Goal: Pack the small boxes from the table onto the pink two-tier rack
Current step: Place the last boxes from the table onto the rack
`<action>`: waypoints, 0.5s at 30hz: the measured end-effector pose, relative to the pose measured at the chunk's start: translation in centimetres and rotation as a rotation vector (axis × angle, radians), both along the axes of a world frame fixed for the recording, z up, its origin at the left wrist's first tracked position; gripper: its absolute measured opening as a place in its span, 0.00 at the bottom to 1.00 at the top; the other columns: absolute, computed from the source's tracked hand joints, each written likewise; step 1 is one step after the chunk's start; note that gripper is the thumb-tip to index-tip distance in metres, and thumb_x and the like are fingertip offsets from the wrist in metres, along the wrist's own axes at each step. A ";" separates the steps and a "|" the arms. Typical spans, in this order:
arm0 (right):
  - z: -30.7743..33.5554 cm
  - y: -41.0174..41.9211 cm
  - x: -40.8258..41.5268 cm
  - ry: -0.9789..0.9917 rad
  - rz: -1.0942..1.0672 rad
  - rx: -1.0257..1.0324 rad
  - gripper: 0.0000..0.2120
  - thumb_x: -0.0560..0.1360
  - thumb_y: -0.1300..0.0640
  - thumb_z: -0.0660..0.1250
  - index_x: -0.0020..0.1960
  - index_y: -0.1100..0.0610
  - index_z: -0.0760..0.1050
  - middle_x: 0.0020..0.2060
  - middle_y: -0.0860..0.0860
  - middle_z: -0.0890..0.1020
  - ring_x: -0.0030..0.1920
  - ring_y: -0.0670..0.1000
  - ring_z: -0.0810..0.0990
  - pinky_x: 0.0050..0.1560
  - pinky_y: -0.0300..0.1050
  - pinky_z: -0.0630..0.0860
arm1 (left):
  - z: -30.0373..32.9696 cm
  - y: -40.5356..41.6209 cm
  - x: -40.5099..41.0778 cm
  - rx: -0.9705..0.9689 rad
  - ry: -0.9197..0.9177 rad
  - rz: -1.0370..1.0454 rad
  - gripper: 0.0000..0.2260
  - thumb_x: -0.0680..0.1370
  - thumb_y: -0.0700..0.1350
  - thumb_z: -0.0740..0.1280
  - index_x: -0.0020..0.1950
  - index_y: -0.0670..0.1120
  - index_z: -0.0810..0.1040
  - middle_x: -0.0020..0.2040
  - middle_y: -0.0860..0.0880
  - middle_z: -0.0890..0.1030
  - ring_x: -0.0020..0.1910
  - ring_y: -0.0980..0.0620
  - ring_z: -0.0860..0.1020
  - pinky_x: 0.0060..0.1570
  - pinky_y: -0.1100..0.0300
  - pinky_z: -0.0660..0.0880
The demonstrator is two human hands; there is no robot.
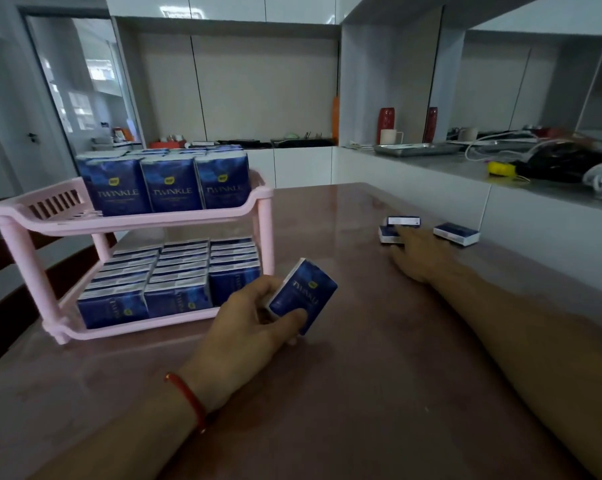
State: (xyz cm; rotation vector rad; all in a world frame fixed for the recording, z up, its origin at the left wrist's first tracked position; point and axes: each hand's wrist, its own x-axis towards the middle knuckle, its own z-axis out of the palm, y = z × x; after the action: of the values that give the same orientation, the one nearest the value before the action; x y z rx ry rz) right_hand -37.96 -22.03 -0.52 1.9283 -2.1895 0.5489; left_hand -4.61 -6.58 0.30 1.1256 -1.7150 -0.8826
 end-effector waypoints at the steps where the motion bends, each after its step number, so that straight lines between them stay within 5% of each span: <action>1: -0.2 -0.2 0.0 -0.019 -0.006 0.025 0.25 0.76 0.45 0.56 0.71 0.52 0.67 0.69 0.58 0.74 0.65 0.61 0.74 0.62 0.57 0.74 | 0.0 0.1 0.0 0.008 -0.005 0.000 0.08 0.76 0.42 0.73 0.54 0.49 0.80 0.44 0.48 0.86 0.37 0.50 0.85 0.48 0.55 0.81; 5: 0.1 -0.2 0.1 -0.025 0.014 0.049 0.26 0.79 0.49 0.61 0.75 0.55 0.66 0.71 0.58 0.67 0.68 0.60 0.70 0.66 0.57 0.71 | 0.2 0.3 0.0 0.019 -0.004 -0.009 0.09 0.76 0.42 0.73 0.54 0.49 0.80 0.45 0.48 0.86 0.38 0.50 0.85 0.49 0.53 0.81; 9: 0.7 1.1 -0.5 -0.080 0.167 0.067 0.22 0.78 0.50 0.67 0.71 0.51 0.72 0.67 0.54 0.70 0.68 0.57 0.70 0.70 0.54 0.68 | 0.3 0.3 0.0 0.005 0.008 -0.013 0.09 0.76 0.41 0.73 0.55 0.49 0.80 0.45 0.49 0.86 0.38 0.50 0.85 0.50 0.51 0.82; 12: 1.9 3.2 -0.1 -0.135 0.282 0.087 0.13 0.79 0.44 0.65 0.62 0.45 0.76 0.57 0.47 0.79 0.57 0.51 0.77 0.55 0.48 0.74 | 0.2 0.4 0.1 0.005 0.026 -0.006 0.09 0.76 0.41 0.73 0.55 0.49 0.80 0.45 0.49 0.86 0.38 0.48 0.85 0.50 0.49 0.82; 15: 4.1 5.9 1.9 -0.583 0.414 0.193 0.17 0.82 0.42 0.59 0.53 0.54 0.79 0.44 0.53 0.82 0.43 0.53 0.80 0.42 0.44 0.73 | 0.2 0.5 0.3 -0.016 0.036 0.019 0.10 0.76 0.41 0.73 0.55 0.50 0.79 0.45 0.48 0.86 0.36 0.47 0.85 0.47 0.48 0.82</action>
State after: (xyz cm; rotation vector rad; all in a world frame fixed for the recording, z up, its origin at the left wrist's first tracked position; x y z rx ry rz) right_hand -36.06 -16.15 3.56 2.6146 -2.2031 1.1244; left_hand -4.34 -6.04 0.54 1.1077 -1.6769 -0.8702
